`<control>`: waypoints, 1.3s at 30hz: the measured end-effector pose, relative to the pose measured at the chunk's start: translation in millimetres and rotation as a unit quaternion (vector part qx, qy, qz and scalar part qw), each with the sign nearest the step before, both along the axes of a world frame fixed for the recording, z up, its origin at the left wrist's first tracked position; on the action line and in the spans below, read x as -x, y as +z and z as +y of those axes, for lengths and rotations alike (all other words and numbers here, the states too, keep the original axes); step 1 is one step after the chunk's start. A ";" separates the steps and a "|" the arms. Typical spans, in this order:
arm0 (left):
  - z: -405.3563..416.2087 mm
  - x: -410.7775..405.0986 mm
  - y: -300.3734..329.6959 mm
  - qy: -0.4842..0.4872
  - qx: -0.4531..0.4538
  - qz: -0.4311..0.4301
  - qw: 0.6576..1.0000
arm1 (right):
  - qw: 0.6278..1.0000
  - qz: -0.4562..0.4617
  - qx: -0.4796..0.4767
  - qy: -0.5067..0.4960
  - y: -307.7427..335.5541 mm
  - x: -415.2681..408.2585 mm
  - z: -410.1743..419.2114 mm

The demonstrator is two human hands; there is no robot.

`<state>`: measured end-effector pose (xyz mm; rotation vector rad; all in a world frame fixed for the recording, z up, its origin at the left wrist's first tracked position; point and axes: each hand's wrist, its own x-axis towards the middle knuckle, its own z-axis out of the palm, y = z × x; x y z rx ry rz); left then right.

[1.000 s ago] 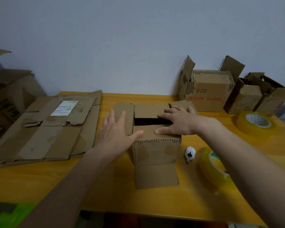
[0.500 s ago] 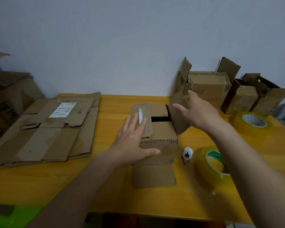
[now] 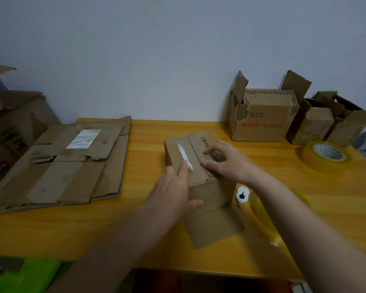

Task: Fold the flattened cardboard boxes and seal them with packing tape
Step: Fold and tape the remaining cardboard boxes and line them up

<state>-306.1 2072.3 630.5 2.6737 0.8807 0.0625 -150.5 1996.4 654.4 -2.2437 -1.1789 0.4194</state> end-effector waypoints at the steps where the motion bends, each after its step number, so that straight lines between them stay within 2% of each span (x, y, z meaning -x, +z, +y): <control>1: -8.5 4.0 -0.9 -0.025 -0.001 0.000 1.000 | 1.000 0.008 -0.011 0.001 0.3 -6.2 -0.6; 3: -23.4 13.9 -1.3 -0.082 -0.010 -0.002 0.997 | 0.998 0.051 -0.026 0.033 2.3 -18.7 -2.6; 7: 3.6 29.1 12.5 -0.171 -0.157 -0.024 0.972 | 0.981 0.137 -0.032 0.131 4.2 -30.4 -5.3; 9: 30.3 27.2 15.7 -0.181 -0.154 -0.005 0.971 | 0.974 0.160 -0.028 0.155 3.8 -28.0 -4.3; 11: 45.1 22.6 14.2 -0.163 -0.117 0.062 0.978 | 0.970 0.178 -0.024 0.165 2.8 -23.4 -3.4; 13: 45.2 18.4 9.9 -0.129 -0.091 0.095 0.983 | 0.981 0.144 -0.027 0.129 0.9 -21.8 -2.9; 16: 25.2 13.6 2.1 -0.054 -0.101 0.081 0.990 | 0.997 0.057 -0.056 -0.009 -5.7 -23.4 -6.9; 18: 7.6 6.7 0.3 -0.002 -0.118 0.070 0.991 | 0.994 0.068 -0.073 -0.055 -11.3 -24.7 -11.6; 21: -11.7 -7.1 -0.1 0.028 -0.110 0.083 0.990 | 0.993 0.099 -0.048 -0.040 -16.8 -29.1 -17.8; 24: -18.9 -16.5 1.1 0.026 -0.113 0.103 0.988 | 0.992 0.115 -0.043 -0.042 -16.2 -34.6 -23.1; 28: -19.4 -27.3 1.5 -0.019 -0.191 0.091 0.977 | 0.988 0.137 -0.069 -0.033 -16.7 -37.6 -32.0; 32: -19.6 -41.0 2.0 -0.077 -0.162 0.074 0.981 | 0.982 0.123 -0.115 -0.086 -14.5 -47.1 -56.0; 35: -12.9 -48.6 2.6 -0.092 -0.170 0.062 0.979 | 0.990 0.041 -0.060 -0.123 -17.3 -60.5 -89.0; 39: -10.9 -56.7 5.9 -0.096 -0.168 0.067 0.979 | 0.980 -0.056 0.088 -0.167 -32.6 -69.2 -134.7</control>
